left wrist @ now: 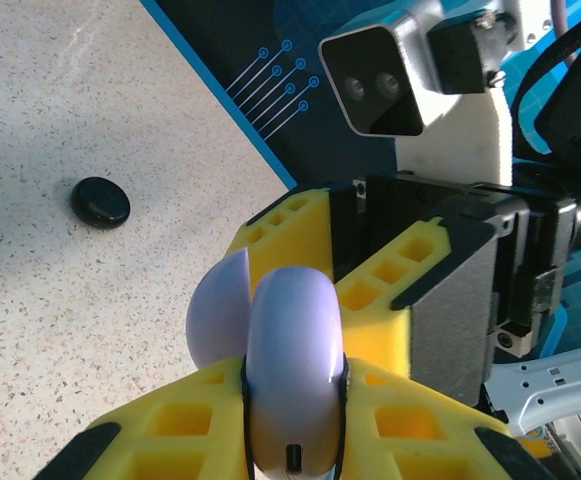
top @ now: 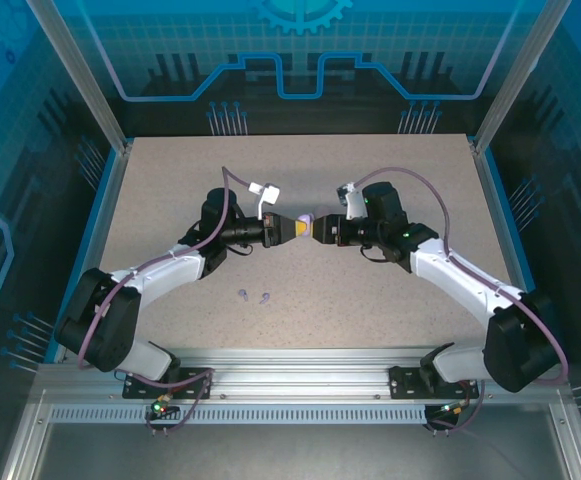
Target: Insert the wireless bluetooth earbuds into the charging case
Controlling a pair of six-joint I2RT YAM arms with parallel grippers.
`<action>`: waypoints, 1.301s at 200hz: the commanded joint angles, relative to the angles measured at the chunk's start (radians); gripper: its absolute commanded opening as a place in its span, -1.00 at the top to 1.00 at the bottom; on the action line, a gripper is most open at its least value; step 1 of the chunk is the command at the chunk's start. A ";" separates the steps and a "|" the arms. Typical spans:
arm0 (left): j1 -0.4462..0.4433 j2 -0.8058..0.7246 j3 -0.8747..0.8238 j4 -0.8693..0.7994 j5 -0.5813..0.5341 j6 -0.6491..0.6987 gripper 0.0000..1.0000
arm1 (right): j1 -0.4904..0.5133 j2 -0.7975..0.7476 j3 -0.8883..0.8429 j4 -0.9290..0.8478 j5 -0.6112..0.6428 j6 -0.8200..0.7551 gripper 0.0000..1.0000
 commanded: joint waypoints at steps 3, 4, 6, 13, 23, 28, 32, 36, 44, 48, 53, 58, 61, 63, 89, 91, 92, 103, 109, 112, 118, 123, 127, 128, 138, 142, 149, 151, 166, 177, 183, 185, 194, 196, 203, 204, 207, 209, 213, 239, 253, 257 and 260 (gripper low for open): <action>0.003 -0.008 0.035 0.053 0.035 -0.026 1.00 | -0.007 0.020 0.016 0.030 -0.030 -0.001 0.00; 0.003 -0.008 0.035 0.053 0.035 -0.027 1.00 | -0.007 0.020 0.015 0.030 -0.030 -0.001 0.00; 0.003 -0.008 0.036 0.054 0.036 -0.027 1.00 | -0.007 0.021 0.015 0.031 -0.031 -0.001 0.01; 0.003 -0.008 0.037 0.053 0.037 -0.028 1.00 | -0.008 0.021 0.015 0.030 -0.030 -0.001 0.02; 0.002 -0.007 0.039 0.055 0.041 -0.030 1.00 | -0.009 0.024 0.013 0.032 -0.030 0.000 0.03; 0.003 -0.006 0.043 0.054 0.045 -0.031 1.00 | -0.010 0.024 0.013 0.032 -0.030 -0.001 0.04; 0.003 -0.004 0.044 0.055 0.047 -0.031 1.00 | -0.010 0.026 0.013 0.033 -0.030 -0.001 0.06; 0.003 -0.004 0.045 0.055 0.051 -0.033 1.00 | -0.011 0.026 0.013 0.034 -0.030 0.000 0.08; 0.002 -0.005 0.045 0.055 0.053 -0.034 1.00 | -0.013 0.028 0.014 0.038 -0.031 0.003 0.09; 0.003 -0.004 0.044 0.053 0.053 -0.035 1.00 | -0.013 0.028 0.013 0.040 -0.032 0.004 0.10; 0.003 -0.004 0.044 0.052 0.055 -0.035 1.00 | -0.014 0.029 0.014 0.042 -0.033 0.006 0.11; 0.003 -0.004 0.044 0.053 0.056 -0.035 1.00 | -0.015 0.030 0.016 0.046 -0.035 0.008 0.12; 0.002 -0.004 0.045 0.054 0.056 -0.035 1.00 | -0.015 0.030 0.017 0.048 -0.036 0.008 0.13; 0.003 -0.004 0.045 0.053 0.056 -0.034 1.00 | -0.015 0.031 0.017 0.048 -0.037 0.008 0.13; 0.001 -0.001 0.043 0.054 0.057 -0.036 1.00 | -0.016 0.043 0.035 0.057 -0.053 0.010 0.21; 0.001 0.000 0.043 0.054 0.057 -0.037 1.00 | -0.016 0.045 0.036 0.057 -0.055 0.010 0.22; 0.001 0.001 0.044 0.053 0.056 -0.037 1.00 | -0.016 0.045 0.037 0.057 -0.056 0.010 0.22; 0.000 0.000 0.043 0.052 0.058 -0.038 1.00 | -0.016 0.048 0.044 0.059 -0.062 0.009 0.28; -0.001 0.000 0.042 0.053 0.058 -0.037 1.00 | -0.015 0.051 0.047 0.061 -0.066 0.010 0.33; -0.001 0.001 0.041 0.053 0.058 -0.037 1.00 | -0.015 0.051 0.049 0.061 -0.067 0.009 0.35; 0.000 0.001 0.041 0.054 0.059 -0.038 1.00 | -0.014 0.051 0.052 0.062 -0.070 0.009 0.40; -0.001 0.001 0.040 0.052 0.058 -0.037 1.00 | -0.015 0.053 0.053 0.062 -0.071 0.008 0.44; -0.001 0.000 0.040 0.052 0.058 -0.037 1.00 | -0.015 0.053 0.055 0.064 -0.074 0.008 0.48; -0.002 0.000 0.040 0.050 0.058 -0.036 1.00 | -0.015 0.053 0.055 0.064 -0.074 0.008 0.49; 0.000 0.000 0.040 0.049 0.058 -0.036 1.00 | -0.015 0.055 0.059 0.062 -0.078 0.008 0.59; -0.001 -0.001 0.040 0.048 0.056 -0.036 1.00 | -0.014 0.056 0.060 0.063 -0.079 0.007 0.62; -0.001 -0.002 0.040 0.048 0.056 -0.036 1.00 | -0.013 0.056 0.061 0.063 -0.082 0.006 0.69; -0.001 -0.001 0.040 0.048 0.056 -0.036 1.00 | -0.013 0.056 0.062 0.062 -0.083 0.004 0.71; -0.002 0.001 0.042 0.045 0.054 -0.034 1.00 | -0.012 0.058 0.066 0.060 -0.088 0.002 0.91; -0.001 0.002 0.044 0.040 0.052 -0.031 1.00 | -0.011 0.058 0.070 0.053 -0.088 0.000 1.00; -0.002 0.003 0.045 0.036 0.052 -0.032 1.00 | -0.010 0.057 0.071 0.050 -0.086 -0.001 1.00; -0.002 0.004 0.046 0.035 0.051 -0.032 1.00 | -0.010 0.057 0.071 0.050 -0.086 -0.001 1.00; -0.002 0.006 0.048 0.027 0.046 -0.029 1.00 | -0.010 0.057 0.073 0.049 -0.085 0.000 1.00; -0.001 0.007 0.049 0.024 0.045 -0.028 1.00 | -0.010 0.057 0.073 0.049 -0.085 -0.001 1.00; -0.001 0.006 0.052 0.014 0.040 -0.024 1.00 | -0.010 0.058 0.074 0.047 -0.085 -0.001 1.00; -0.001 0.006 0.053 0.013 0.039 -0.023 1.00 | -0.011 0.057 0.075 0.046 -0.085 -0.001 1.00; -0.001 0.007 0.052 0.010 0.035 -0.021 1.00 | -0.010 0.059 0.075 0.044 -0.085 0.000 1.00; -0.001 0.006 0.053 0.008 0.032 -0.021 0.99 | -0.010 0.059 0.076 0.043 -0.084 -0.002 1.00; -0.001 0.007 0.053 0.004 0.028 -0.020 0.92 | -0.010 0.059 0.078 0.040 -0.082 -0.003 1.00; -0.001 0.005 0.058 -0.032 -0.029 -0.004 0.25 | -0.011 0.054 0.087 0.009 -0.056 -0.010 1.00; -0.001 0.003 0.063 -0.056 -0.061 0.005 -0.05 | -0.010 0.052 0.100 -0.030 -0.027 -0.023 1.00; 0.000 0.000 0.064 -0.062 -0.069 0.008 -0.13 | -0.010 0.051 0.104 -0.042 -0.018 -0.026 1.00; 0.000 0.000 0.066 -0.066 -0.074 0.011 -0.18 | -0.010 0.052 0.107 -0.049 -0.012 -0.030 1.00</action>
